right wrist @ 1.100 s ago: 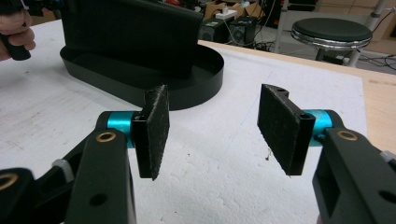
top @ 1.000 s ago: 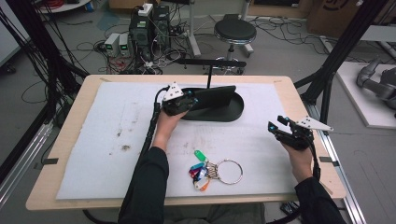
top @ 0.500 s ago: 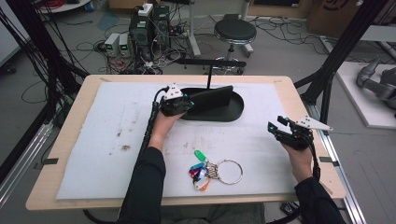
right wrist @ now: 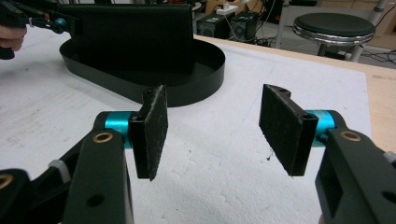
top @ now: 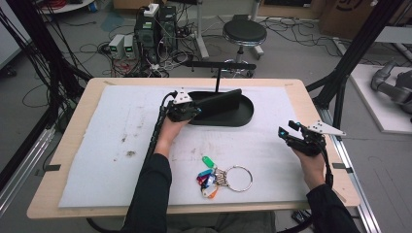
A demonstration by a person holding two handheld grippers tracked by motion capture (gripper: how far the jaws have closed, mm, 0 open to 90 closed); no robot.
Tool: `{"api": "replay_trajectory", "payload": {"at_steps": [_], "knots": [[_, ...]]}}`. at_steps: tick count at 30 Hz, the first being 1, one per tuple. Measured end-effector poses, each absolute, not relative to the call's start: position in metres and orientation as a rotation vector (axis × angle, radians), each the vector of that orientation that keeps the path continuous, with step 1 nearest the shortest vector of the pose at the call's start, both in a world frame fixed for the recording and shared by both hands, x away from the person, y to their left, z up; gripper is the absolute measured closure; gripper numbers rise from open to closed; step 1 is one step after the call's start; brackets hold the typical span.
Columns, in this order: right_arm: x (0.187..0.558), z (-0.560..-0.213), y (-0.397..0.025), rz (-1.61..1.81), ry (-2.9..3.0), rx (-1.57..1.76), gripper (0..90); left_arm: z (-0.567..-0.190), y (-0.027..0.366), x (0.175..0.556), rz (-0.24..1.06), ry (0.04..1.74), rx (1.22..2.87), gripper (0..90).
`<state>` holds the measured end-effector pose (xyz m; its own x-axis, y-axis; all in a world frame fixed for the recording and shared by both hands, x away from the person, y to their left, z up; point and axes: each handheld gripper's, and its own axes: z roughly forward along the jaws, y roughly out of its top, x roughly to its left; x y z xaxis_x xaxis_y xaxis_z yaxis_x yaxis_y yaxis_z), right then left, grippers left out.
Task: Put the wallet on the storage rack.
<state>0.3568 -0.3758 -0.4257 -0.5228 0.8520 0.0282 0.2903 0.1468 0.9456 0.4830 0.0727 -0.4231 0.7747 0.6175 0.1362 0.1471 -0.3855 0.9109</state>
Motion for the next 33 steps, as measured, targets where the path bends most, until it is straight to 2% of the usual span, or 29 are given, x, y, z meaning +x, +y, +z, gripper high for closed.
{"api": "replay_trajectory", "payload": {"at_steps": [2, 6, 9, 10, 18, 22, 26, 30, 33], "knots": [[0.357, -0.426, -0.376, 1.381, 1.898, 1.087, 43.0, -0.423, 0.072, 0.482, 0.584, 0.598, 1.943, 61.0], [0.357, -0.426, -0.376, 1.379, 1.904, 1.087, 42.8, -0.423, 0.072, 0.482, 0.542, 0.702, 1.909, 38.4], [0.358, -0.426, -0.376, 1.378, 1.904, 1.09, 41.8, -0.418, 0.074, 0.48, 0.534, 0.752, 1.903, 26.6], [0.358, -0.426, -0.376, 1.379, 1.903, 1.096, 41.6, -0.416, 0.075, 0.478, 0.528, 0.758, 1.903, 25.1], [0.358, -0.427, -0.378, 1.381, 1.903, 1.112, 37.8, -0.39, 0.092, 0.445, 0.566, 0.734, 1.862, 25.1], [0.358, -0.427, -0.378, 1.384, 1.9, 1.154, 30.9, -0.382, 0.106, 0.421, 0.578, 0.778, 1.89, 26.1], [0.357, -0.427, -0.38, 1.379, 1.899, 1.173, 26.6, -0.382, 0.125, 0.395, 0.546, 0.792, 1.885, 26.2], [0.352, -0.426, -0.38, 1.347, 1.916, 1.167, 24.8, -0.388, 0.151, 0.366, 0.498, 0.793, 1.801, 25.9], [0.348, -0.425, -0.381, 1.34, 1.93, 1.159, 23.5, -0.394, 0.167, 0.347, 0.52, 0.797, 1.766, 25.5]]}}
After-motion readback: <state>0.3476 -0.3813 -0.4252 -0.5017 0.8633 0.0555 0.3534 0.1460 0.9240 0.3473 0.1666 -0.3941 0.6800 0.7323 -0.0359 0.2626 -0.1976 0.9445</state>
